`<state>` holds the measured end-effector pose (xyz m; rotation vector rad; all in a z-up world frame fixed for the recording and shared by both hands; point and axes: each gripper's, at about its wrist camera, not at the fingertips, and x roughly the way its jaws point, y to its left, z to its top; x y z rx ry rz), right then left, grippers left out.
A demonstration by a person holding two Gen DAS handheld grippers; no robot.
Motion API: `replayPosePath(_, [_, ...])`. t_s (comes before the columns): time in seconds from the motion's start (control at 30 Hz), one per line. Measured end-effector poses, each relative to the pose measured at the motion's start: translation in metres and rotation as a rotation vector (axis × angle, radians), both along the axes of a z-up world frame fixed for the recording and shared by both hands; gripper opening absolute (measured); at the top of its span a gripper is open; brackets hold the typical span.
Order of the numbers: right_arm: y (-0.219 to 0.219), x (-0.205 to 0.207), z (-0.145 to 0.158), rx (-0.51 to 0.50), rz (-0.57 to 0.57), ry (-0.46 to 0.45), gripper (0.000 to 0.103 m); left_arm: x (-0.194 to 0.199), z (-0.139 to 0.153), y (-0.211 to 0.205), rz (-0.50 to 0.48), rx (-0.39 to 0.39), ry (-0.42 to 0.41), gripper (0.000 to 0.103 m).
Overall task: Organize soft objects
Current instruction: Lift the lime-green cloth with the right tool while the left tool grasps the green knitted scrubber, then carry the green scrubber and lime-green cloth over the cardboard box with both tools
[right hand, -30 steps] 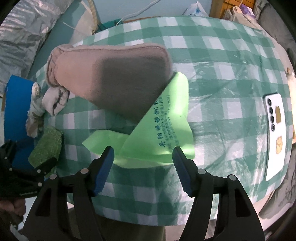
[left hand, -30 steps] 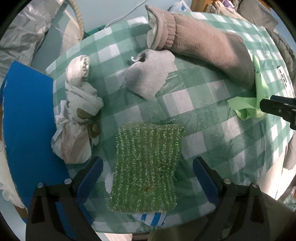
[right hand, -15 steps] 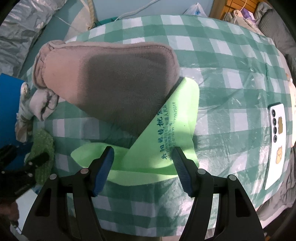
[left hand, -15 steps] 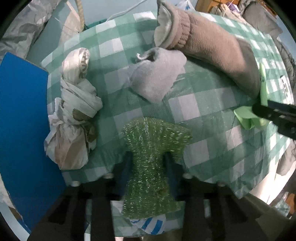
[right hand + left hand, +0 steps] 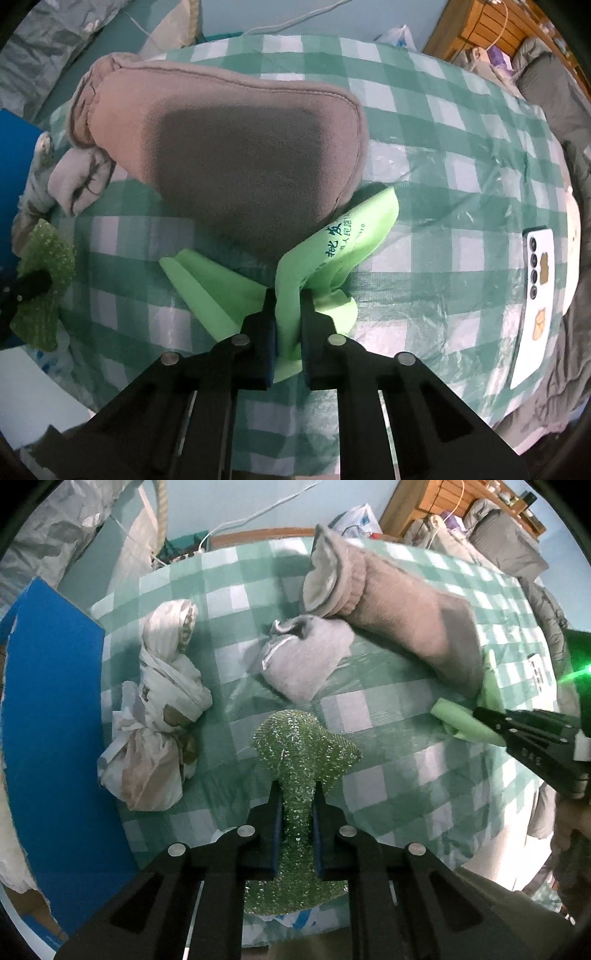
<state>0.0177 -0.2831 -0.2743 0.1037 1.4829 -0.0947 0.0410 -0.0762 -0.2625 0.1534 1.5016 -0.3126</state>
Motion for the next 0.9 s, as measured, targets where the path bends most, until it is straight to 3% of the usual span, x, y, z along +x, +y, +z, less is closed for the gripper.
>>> replayPosePath(0.4, [-0.004, -0.020, 0.047, 0.098, -0.004, -0.083, 0.007, -0.009, 0.047, 0.011, 0.035, -0.043, -0.059, 0.013])
replayPosePath(0.9, [0.007, -0.017, 0.103, 0.103, 0.041, -0.161, 0.007, -0.019, 0.100, 0.015, 0.032, -0.059, -0.147, 0.013])
